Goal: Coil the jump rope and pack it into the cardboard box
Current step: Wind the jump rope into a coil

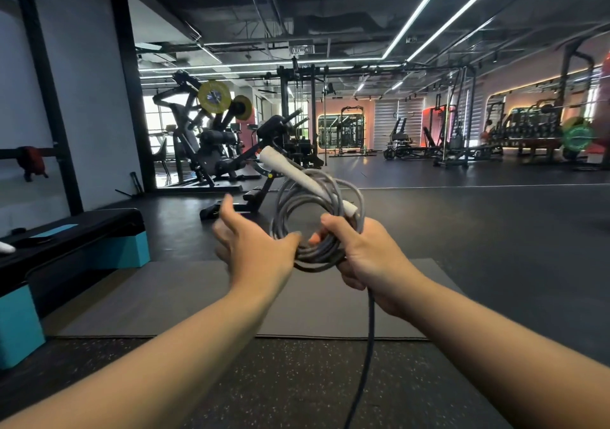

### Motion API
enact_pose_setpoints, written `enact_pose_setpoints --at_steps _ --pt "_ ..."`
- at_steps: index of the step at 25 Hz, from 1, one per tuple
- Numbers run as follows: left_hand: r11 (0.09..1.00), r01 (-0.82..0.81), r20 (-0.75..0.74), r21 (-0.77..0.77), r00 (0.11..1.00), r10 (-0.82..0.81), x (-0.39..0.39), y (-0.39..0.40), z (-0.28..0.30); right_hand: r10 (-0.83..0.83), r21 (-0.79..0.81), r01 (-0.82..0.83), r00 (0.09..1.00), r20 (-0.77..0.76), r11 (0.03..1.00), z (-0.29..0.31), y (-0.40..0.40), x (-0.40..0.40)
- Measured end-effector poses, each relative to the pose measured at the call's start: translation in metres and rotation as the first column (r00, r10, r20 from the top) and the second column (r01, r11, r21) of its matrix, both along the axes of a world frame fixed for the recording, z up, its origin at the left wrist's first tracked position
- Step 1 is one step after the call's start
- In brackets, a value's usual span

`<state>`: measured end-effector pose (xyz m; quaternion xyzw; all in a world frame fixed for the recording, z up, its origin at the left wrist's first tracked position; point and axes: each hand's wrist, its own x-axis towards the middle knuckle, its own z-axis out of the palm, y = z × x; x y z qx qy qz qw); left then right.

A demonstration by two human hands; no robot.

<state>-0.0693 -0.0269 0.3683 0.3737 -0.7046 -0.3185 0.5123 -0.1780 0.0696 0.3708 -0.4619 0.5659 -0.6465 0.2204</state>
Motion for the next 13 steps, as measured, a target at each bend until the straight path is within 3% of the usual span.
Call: enact_pose_setpoints --at_steps 1,2,3,4,5,6,8,9,11,13 --pt "0.952 -0.043 0.083 -0.303 0.994 0.071 0.010 -0.002 0.008 0.011 0.049 -0.005 0.993 -0.122 0.999 0.005 0.005 -0.003" --pt "0.802 0.014 0.211 -0.597 0.968 0.140 0.016 -0.005 0.019 0.033 0.098 -0.008 0.967 -0.252 0.995 0.010 0.010 -0.007" --pt "0.614 0.160 0.366 -0.773 0.903 0.226 0.018 -0.005 0.033 0.061 0.147 -0.005 0.924 -0.378 0.989 0.015 0.012 -0.010" --pt "0.501 0.346 0.528 -0.794 0.799 0.286 0.017 -0.002 0.049 0.092 0.199 0.008 0.869 -0.486 0.980 0.019 0.015 -0.013" --pt "0.501 0.505 0.683 -0.703 0.674 0.281 0.012 0.000 0.062 0.127 0.249 0.022 0.814 -0.566 0.968 0.023 0.015 -0.015" --pt "0.577 0.609 0.817 -0.544 0.542 0.199 0.006 0.003 0.074 0.162 0.287 0.028 0.772 -0.615 0.957 0.026 0.016 -0.018" --pt "0.701 0.692 0.934 -0.172 0.341 -0.107 -0.004 0.000 0.090 0.219 0.334 0.012 0.734 -0.643 0.943 0.031 0.018 -0.021" --pt "0.712 0.702 0.911 -0.001 0.294 -0.289 -0.006 -0.002 0.093 0.232 0.345 0.005 0.731 -0.641 0.939 0.034 0.019 -0.023" --pt "0.643 0.717 0.745 0.269 0.268 -0.610 -0.004 -0.003 0.091 0.244 0.357 -0.007 0.743 -0.623 0.934 0.040 0.024 -0.028" --pt "0.561 0.726 0.619 0.397 0.240 -0.748 -0.001 -0.002 0.089 0.283 0.378 -0.045 0.745 -0.604 0.925 0.045 0.029 -0.034"
